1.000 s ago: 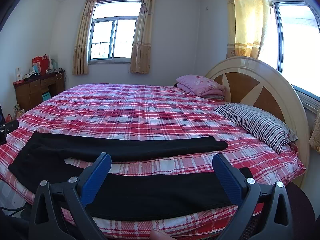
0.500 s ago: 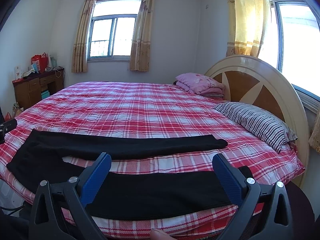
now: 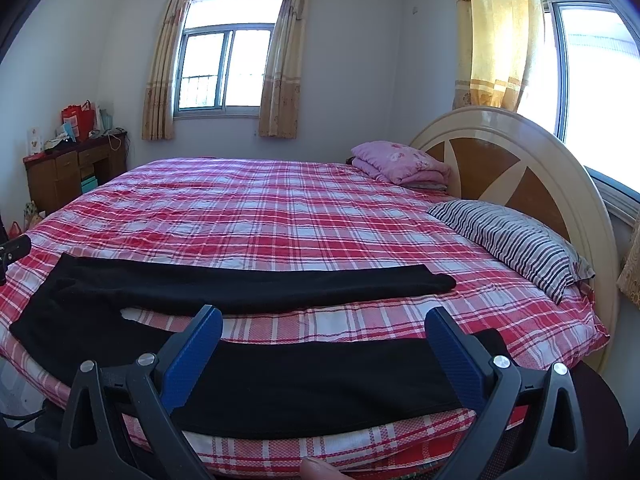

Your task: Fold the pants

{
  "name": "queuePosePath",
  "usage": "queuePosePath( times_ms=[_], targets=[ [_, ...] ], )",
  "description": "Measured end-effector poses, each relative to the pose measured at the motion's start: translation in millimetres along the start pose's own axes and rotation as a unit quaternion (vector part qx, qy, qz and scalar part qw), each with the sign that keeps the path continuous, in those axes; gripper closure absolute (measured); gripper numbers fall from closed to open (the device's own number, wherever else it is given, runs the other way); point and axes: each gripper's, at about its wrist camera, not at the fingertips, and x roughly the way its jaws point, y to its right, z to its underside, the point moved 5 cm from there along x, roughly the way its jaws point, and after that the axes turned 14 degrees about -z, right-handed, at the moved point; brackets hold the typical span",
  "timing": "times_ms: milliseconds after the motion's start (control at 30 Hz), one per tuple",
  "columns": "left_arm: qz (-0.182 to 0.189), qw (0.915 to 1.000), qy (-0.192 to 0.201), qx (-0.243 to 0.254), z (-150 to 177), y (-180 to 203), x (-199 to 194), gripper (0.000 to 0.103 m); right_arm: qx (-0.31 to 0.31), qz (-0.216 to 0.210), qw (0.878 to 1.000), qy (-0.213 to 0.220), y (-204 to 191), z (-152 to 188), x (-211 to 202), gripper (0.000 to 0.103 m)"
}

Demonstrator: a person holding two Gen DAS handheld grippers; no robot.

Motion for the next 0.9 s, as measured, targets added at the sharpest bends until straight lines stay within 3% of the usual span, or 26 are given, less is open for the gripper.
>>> queuePosePath(
  times_ms=[300,533,667,800,900],
  targets=[
    [-0.007,0.9998,-0.016,0.013,8.6,4.4,17.3,0.000,-0.001,0.005,1.000,-0.026,7.4,12.0,22.7,0.001],
    [-0.038,0.9974,-0.038,0.048,20.7,0.2,62.3,0.000,0.011,0.013,0.997,-0.075,26.8,35.2,59.5,0.001],
    [-0.046,0.9953,-0.069,0.050,28.3,-18.9,102.1,0.000,0.026,-0.021,0.993,-0.111,35.6,48.2,79.5,0.001],
    [-0.067,0.9927,-0.086,0.052,30.7,-50.8,140.2,0.000,0.031,-0.022,0.994,-0.098,46.5,51.5,85.7,0.001],
    [-0.107,0.9877,-0.101,0.052,28.8,-86.1,175.1,0.000,0.058,-0.036,0.992,-0.102,59.3,52.5,93.8,0.001]
  ],
)
